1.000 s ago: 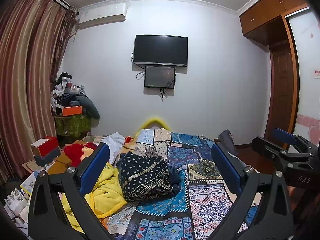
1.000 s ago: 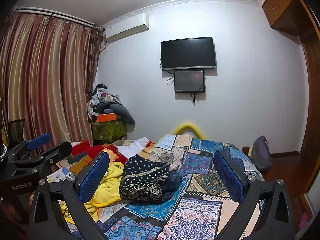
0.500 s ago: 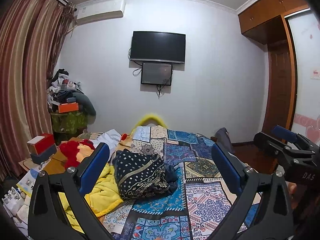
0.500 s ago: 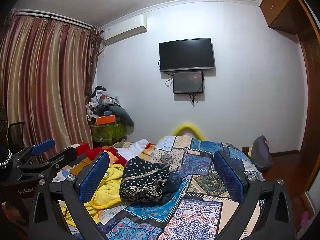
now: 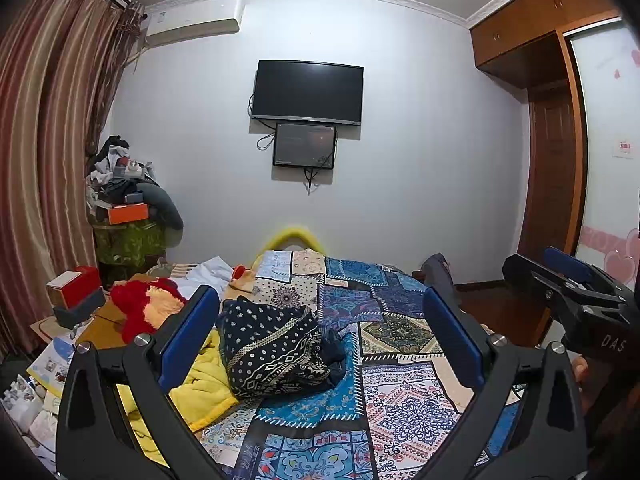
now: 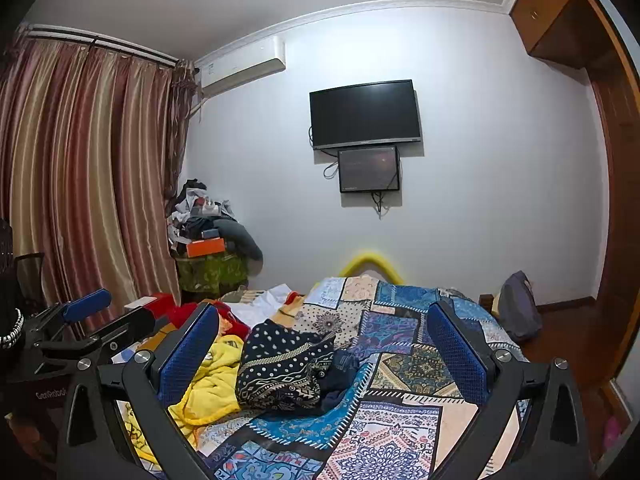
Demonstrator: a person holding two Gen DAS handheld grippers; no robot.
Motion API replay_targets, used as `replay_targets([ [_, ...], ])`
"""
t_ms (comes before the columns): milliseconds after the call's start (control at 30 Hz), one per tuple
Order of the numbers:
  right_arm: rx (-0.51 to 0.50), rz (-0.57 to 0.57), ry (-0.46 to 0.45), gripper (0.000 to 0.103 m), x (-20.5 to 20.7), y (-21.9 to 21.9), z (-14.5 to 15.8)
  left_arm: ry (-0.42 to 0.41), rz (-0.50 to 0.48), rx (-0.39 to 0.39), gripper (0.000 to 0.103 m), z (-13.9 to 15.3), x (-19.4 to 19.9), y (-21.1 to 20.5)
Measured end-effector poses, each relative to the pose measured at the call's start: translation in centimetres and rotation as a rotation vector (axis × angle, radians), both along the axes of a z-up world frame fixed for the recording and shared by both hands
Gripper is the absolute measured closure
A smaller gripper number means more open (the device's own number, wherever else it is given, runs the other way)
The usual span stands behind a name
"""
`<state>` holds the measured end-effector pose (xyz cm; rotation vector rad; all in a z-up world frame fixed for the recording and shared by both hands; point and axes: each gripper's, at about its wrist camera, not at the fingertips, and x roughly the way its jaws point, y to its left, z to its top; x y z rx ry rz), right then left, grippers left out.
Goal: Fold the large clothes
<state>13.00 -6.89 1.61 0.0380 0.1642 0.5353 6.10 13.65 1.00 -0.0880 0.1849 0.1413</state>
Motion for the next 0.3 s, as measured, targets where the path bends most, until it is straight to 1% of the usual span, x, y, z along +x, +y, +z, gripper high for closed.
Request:
replay_targets([
  [300,0.003,-0.008,0.007,0.0,0.21,0.03,-0.26,0.011,-0.005,0.002,0.001,-0.18,0.23,0.26],
])
